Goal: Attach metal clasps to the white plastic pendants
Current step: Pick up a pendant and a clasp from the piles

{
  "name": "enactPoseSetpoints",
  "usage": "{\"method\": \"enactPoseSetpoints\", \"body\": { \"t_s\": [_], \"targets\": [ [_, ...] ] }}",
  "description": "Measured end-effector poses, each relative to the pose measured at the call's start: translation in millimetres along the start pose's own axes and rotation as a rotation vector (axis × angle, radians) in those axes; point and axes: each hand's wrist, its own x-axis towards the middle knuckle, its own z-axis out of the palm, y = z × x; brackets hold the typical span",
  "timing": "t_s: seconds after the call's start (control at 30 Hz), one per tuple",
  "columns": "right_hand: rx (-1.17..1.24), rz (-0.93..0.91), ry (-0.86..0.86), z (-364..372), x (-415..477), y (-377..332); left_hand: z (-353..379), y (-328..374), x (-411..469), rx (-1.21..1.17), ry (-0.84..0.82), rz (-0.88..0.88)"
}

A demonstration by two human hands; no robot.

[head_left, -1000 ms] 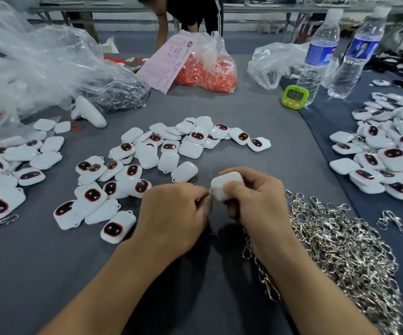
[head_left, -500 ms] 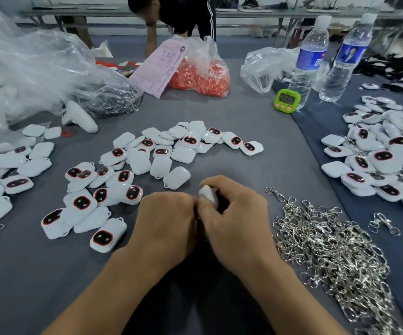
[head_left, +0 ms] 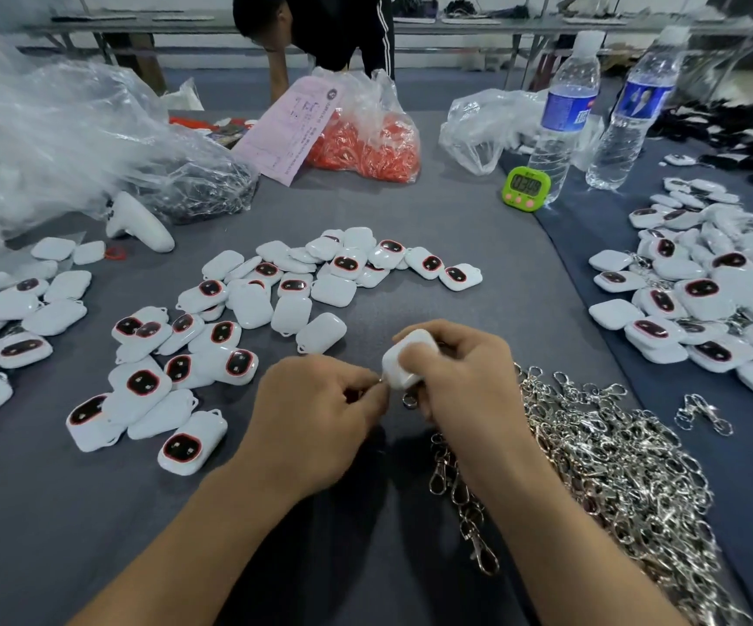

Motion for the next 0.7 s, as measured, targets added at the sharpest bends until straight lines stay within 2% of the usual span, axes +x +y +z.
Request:
{"method": "enactPoseSetpoints", "body": {
  "t_s": [0.03,0.1,0.17,0.23,0.3,0.37,0.47,0.5,0.53,0.6,0.7],
  "targets": [
    [-0.152,-0.124,0.019,4.0,-4.6,2.5,-0.2,-0.6,-0.4,0.241,0.038,0.096],
    [-0.321,-0.273,0.032,10.2,-11.3,6.4,-1.9,4.0,-1.7,0.445,0.074,0.199],
    [-0.319,-0.243,-0.004,7.8,-8.5,5.9,1.3,3.3,-4.8,0.436,0.11,0.18],
    [-0.289,-0.116,-0.068,-2.8,0.0,4.2,4.5,0.1,-6.6,0.346,0.164,0.096],
    [-0.187,0.013,-0.057,-17.9,11.9,2.7,5.9,-1.0,-5.6,0.235,0.223,-0.006],
    [0.079,0.094,0.046,-35.9,22.4,-0.5,7.5,-1.1,-2.9,0.164,0.24,-0.076],
    [0.971,0.152,0.177,-72.1,33.6,-4.8,10.3,-5.8,-2.4,0.101,0.187,-0.14],
    [1.155,0.135,0.197,-82.4,35.3,-3.1,10.1,-6.9,-2.9,0.082,0.164,-0.147],
    [1.2,0.133,0.199,-88.5,35.8,-1.9,9.9,-6.9,-3.1,0.059,0.142,-0.146],
    [1.043,0.152,0.203,-85.8,38.2,1.5,9.3,-2.2,-2.3,-0.003,0.074,-0.124],
    [0.62,0.119,0.129,-62.5,38.9,4.9,12.0,6.2,-5.1,0.044,-0.097,-0.012]
  ]
}}
